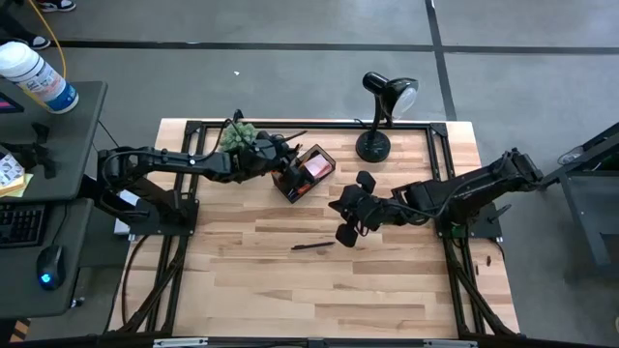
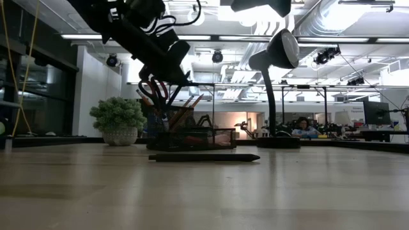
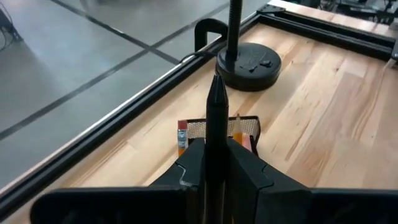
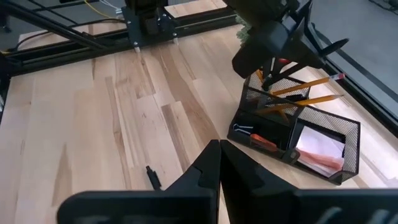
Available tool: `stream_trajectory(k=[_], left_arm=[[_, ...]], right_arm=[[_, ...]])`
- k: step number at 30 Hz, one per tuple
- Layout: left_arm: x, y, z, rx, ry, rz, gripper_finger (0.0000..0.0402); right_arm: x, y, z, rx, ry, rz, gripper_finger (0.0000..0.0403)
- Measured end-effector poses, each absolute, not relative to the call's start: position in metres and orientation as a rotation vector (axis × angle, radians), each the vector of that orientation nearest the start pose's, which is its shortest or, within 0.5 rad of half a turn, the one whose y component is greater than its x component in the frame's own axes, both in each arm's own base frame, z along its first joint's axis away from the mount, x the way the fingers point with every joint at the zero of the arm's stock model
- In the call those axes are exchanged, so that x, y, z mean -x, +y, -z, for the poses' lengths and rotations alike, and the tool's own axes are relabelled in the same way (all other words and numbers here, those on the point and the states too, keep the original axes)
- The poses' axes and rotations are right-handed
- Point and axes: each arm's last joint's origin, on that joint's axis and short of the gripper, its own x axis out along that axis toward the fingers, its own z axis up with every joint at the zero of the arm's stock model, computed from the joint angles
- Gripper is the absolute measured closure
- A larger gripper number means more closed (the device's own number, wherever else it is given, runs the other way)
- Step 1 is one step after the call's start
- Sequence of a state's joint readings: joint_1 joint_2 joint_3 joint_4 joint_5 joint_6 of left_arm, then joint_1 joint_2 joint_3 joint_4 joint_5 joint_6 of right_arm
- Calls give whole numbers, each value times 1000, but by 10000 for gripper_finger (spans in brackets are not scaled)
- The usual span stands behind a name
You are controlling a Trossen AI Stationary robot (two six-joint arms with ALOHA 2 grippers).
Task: Pick and place office supplies into organizer
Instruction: Put the top black pen into the black desk organizer
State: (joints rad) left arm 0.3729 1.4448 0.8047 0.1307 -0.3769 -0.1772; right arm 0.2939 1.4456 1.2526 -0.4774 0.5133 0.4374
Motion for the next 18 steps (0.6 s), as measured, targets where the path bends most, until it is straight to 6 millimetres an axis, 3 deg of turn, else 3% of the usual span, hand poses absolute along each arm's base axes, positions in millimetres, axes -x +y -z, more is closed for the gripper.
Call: stream_trajectory(k=[18], left_arm=[[-278, 114, -219, 270, 445, -788, 371]], right_arm=[[-307, 68, -322, -154, 535, 338, 401]])
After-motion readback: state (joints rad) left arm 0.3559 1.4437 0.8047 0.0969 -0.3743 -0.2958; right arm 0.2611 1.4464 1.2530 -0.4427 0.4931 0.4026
